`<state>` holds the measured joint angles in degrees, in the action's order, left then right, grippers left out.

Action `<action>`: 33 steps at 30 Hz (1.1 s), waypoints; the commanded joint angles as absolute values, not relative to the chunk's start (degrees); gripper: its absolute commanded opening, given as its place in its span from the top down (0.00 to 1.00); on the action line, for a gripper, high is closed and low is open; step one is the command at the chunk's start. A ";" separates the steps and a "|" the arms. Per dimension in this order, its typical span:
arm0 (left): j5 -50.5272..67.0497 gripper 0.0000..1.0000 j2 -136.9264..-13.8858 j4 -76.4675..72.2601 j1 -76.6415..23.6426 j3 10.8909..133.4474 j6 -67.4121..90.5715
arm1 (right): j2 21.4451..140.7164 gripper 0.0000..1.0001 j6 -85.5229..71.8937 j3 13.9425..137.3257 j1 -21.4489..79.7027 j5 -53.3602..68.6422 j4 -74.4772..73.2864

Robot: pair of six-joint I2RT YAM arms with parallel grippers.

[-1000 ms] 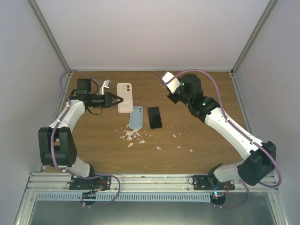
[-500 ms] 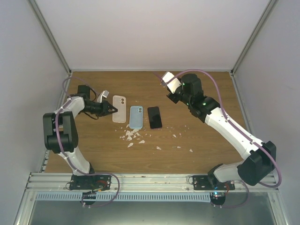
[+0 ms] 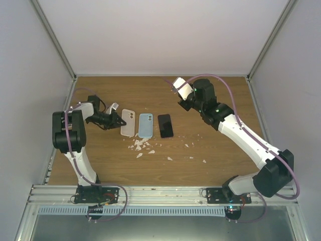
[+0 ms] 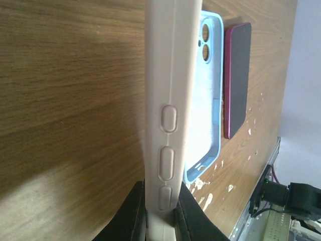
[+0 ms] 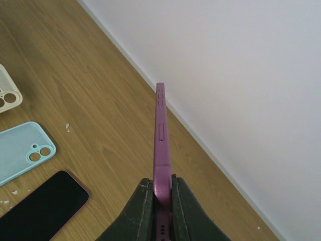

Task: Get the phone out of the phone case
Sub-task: Place the phone case at the center of the board.

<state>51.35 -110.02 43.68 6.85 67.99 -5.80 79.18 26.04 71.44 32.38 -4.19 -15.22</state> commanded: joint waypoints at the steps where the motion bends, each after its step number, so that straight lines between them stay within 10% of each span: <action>1: 50.53 1.00 -112.98 44.42 6.60 70.55 -6.33 | 79.46 1.00 25.44 72.69 31.76 -3.96 -11.74; 25: 39.42 0.79 -112.04 42.12 5.27 68.90 -1.60 | 80.25 1.00 25.16 72.86 31.65 -3.44 -11.79; 33: 37.17 0.50 -107.51 40.59 5.16 66.43 -0.65 | 79.80 0.99 25.18 72.93 31.69 -3.19 -11.81</action>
